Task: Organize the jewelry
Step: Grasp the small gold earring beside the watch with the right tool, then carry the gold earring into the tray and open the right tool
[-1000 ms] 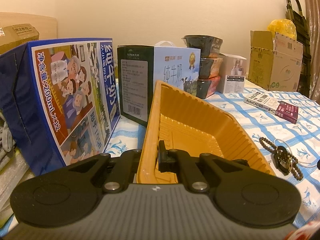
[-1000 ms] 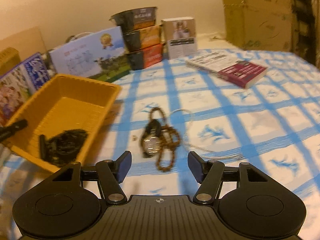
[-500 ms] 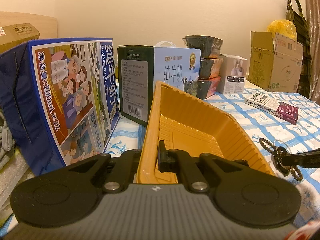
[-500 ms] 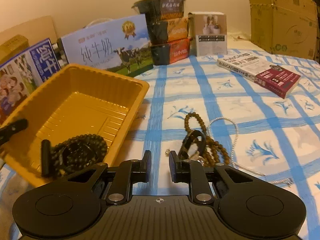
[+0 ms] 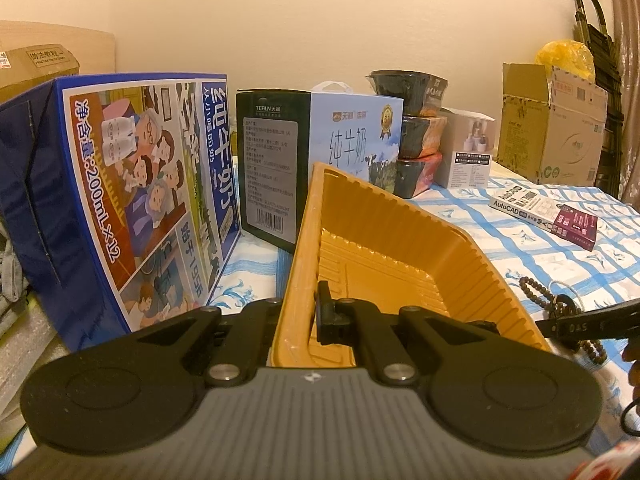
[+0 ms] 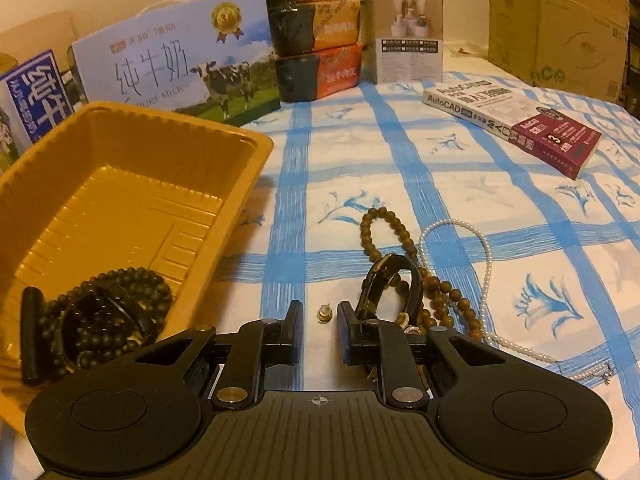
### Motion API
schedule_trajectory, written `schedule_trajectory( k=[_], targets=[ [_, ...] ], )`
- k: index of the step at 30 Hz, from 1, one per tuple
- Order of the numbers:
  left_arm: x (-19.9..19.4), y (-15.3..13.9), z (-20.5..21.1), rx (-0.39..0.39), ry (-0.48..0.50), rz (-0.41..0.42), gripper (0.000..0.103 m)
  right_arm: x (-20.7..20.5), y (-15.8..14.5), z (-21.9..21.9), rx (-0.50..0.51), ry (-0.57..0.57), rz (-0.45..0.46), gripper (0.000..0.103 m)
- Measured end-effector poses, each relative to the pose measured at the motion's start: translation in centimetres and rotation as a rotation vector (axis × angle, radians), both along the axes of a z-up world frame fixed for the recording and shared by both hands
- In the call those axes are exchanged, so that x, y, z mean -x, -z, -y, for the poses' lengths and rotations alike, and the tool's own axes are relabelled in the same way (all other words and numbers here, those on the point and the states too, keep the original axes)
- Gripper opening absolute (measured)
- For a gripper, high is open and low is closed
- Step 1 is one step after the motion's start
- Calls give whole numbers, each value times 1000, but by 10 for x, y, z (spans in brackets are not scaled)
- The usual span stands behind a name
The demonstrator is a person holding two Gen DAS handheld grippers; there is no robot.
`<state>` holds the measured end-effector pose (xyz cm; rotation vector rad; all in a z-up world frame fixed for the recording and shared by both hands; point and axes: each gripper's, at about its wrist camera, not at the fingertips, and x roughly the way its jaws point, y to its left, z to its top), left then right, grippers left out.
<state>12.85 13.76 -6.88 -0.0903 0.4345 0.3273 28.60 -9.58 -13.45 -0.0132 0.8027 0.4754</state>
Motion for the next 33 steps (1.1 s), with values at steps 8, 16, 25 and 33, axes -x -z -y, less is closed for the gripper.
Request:
schedule_trajectory(
  k=[8, 16, 25, 33],
  targets=[
    [0, 0, 0, -2, 0, -1, 4, -2, 4, -1, 10, -24, 35, 6],
    [-1, -1, 0, -1, -1, 0, 4, 11, -14, 9, -53, -41, 71, 6],
    [-1, -1, 1, 1, -4, 2, 4, 33, -64, 25, -190, -65, 125, 6],
    [-2, -1, 1, 2, -5, 1, 4, 52, -97, 14, -266, -166, 146, 6]
  ],
)
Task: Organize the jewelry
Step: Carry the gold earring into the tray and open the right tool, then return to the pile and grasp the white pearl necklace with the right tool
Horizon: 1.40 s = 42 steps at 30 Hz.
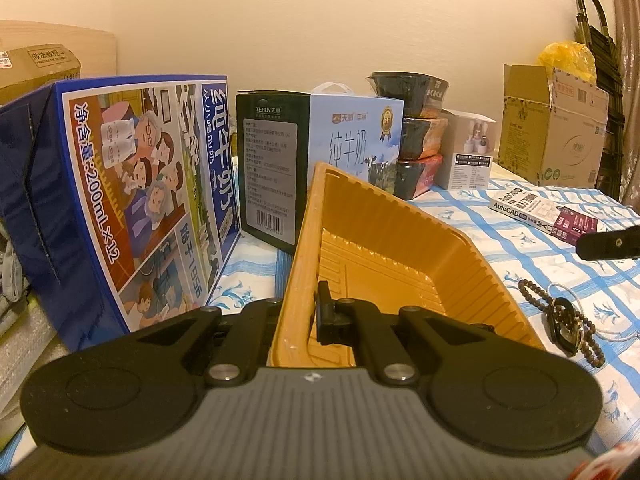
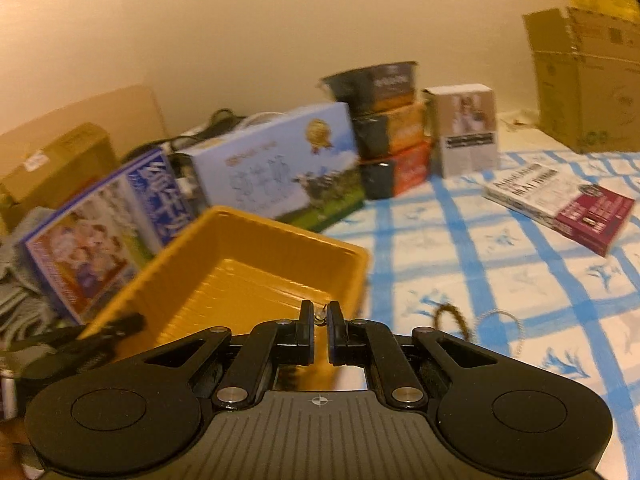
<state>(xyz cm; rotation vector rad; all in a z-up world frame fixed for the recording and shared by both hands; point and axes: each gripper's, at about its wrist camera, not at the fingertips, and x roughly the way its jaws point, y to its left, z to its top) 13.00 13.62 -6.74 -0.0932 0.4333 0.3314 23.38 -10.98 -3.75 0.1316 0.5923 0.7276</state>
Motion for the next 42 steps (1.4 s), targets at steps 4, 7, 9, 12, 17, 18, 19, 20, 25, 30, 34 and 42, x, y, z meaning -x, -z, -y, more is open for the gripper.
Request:
schedule_trajectory(
  k=[4, 7, 9, 12, 17, 18, 19, 20, 25, 30, 34, 42],
  targets=[
    [0, 0, 1, 0, 1, 1, 4, 7, -1, -16, -21, -69, -24, 6],
    [0, 0, 1, 2, 1, 1, 4, 14, 3, -31, -9, -118, -37, 6],
    [0, -1, 1, 3, 1, 2, 4, 17, 8, -43, -1, -151, -53, 6],
    [0, -1, 1, 2, 0, 1, 4, 18, 16, -60, 15, -187, -71, 6],
    [0, 0, 0, 5, -2, 1, 4, 15, 25, -82, 25, -216, -73, 6],
    [0, 0, 0, 6, -2, 1, 4, 14, 25, -84, 23, -213, -70, 6],
    [1, 0, 0, 7, -2, 1, 4, 12, 25, -86, 20, -208, -67, 6],
    [1, 1, 0, 7, -3, 1, 4, 11, 24, -87, 12, -202, -64, 6],
    [2, 2, -1, 11, -4, 0, 4, 5, 17, -81, -27, -165, -48, 38],
    [2, 2, -2, 15, -5, -1, 4, 6, 12, -63, -53, -116, -31, 55],
    [3, 1, -2, 9, -5, -1, 4, 8, 14, -43, -45, -75, -40, 56],
    [2, -1, 1, 0, -3, 1, 4, 18, 27, 19, -22, 81, -63, 56]
  ],
)
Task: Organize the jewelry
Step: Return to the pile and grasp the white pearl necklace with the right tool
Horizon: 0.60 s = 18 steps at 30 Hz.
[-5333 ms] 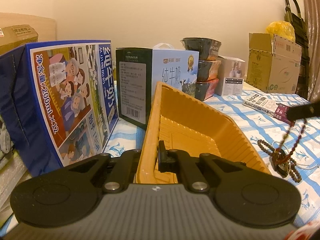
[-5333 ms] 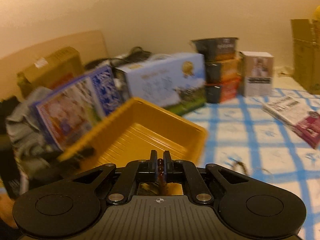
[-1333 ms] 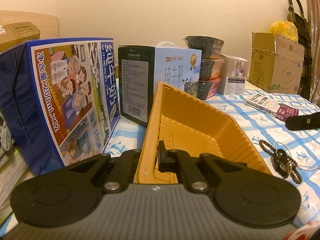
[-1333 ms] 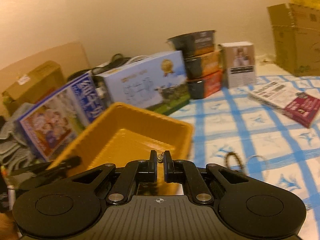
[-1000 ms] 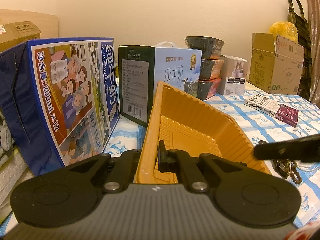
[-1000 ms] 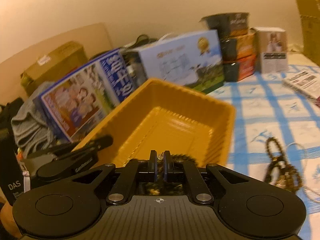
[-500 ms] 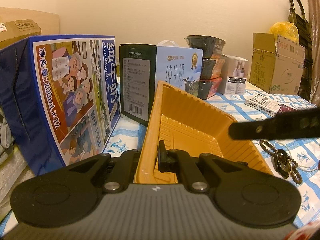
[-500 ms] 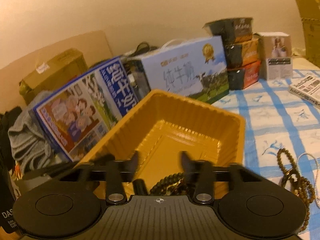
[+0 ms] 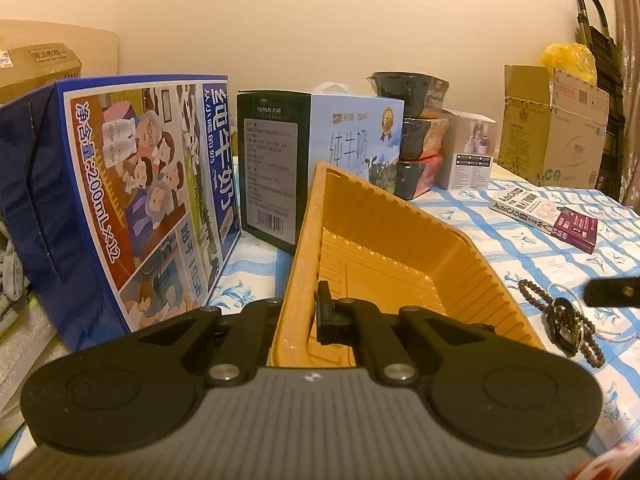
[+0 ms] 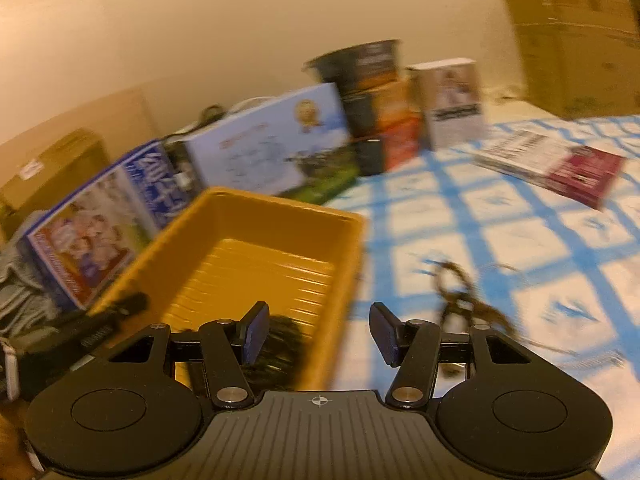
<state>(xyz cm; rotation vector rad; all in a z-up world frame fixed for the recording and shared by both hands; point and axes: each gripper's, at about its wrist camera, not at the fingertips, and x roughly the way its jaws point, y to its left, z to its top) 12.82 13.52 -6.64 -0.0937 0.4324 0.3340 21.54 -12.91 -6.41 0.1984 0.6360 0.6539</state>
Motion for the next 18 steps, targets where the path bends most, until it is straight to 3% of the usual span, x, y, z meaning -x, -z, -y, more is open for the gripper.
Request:
schedule_trajectory(
  k=[9, 18],
  targets=[
    [-2, -1, 2, -9, 4, -1, 4, 7, 13, 74, 79, 188, -27, 56],
    [-3, 0, 2, -16, 1, -7, 4, 12, 19, 114, 118, 274, -54, 56]
  ],
)
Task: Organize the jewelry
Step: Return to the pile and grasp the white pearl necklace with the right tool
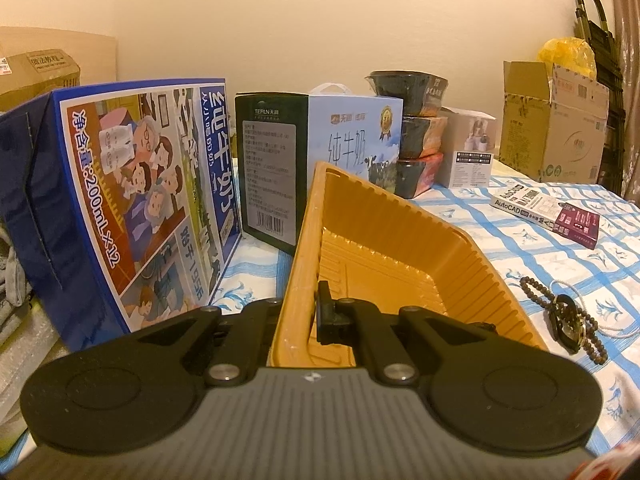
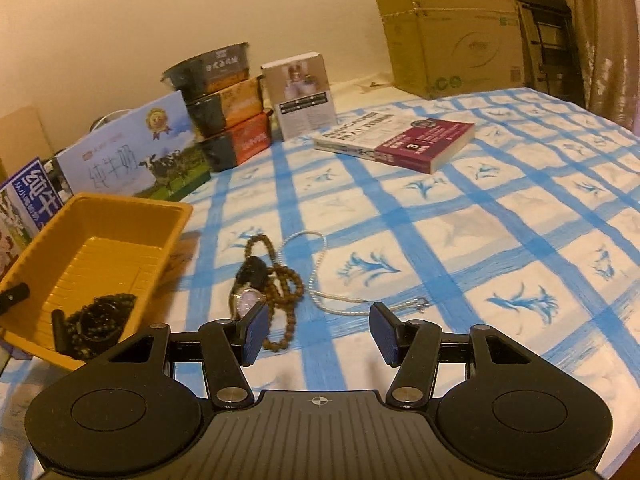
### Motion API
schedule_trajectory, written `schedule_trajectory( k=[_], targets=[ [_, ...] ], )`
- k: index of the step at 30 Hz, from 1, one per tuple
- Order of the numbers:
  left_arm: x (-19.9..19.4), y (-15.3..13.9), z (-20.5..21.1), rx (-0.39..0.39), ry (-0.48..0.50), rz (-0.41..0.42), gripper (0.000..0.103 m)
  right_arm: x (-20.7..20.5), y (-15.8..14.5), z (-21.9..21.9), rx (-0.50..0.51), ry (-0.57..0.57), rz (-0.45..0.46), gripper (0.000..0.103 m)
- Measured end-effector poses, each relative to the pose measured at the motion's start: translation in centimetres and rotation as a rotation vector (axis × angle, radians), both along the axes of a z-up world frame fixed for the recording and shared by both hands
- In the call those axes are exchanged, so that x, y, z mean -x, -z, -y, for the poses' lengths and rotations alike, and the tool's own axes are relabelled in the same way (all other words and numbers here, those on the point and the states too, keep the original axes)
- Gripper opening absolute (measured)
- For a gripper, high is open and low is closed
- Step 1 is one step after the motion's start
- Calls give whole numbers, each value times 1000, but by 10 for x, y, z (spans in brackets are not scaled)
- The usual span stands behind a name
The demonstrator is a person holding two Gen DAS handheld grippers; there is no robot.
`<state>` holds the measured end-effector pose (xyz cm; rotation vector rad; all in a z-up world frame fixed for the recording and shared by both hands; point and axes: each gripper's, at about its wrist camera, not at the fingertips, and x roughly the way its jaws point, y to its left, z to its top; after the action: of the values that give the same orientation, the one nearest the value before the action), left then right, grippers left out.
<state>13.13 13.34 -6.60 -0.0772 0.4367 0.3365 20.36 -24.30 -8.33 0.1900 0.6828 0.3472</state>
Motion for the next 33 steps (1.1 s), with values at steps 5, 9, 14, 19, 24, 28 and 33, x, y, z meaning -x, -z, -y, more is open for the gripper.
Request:
schedule_trajectory(
  k=[5, 9, 14, 19, 24, 28, 33],
  targets=[
    [0, 0, 0, -6, 2, -1, 4, 0, 1, -3, 13, -15, -4, 56],
    [0, 0, 1, -8, 3, -3, 4, -3, 6, -11, 32, -34, -7, 56],
    [0, 0, 1, -7, 3, -2, 4, -9, 12, -15, 67, -54, -8, 56],
    [0, 0, 0, -6, 3, -3, 4, -24, 25, -20, 156, -97, -1, 56],
    [0, 1, 1, -6, 3, -2, 4, -46, 43, -27, 267, -177, 20, 56],
    [0, 1, 1, -8, 3, -2, 4, -62, 52, -35, 319, -249, 47, 55],
    [0, 1, 1, -8, 4, -3, 4, -78, 62, -47, 385, -335, 58, 51]
  ],
)
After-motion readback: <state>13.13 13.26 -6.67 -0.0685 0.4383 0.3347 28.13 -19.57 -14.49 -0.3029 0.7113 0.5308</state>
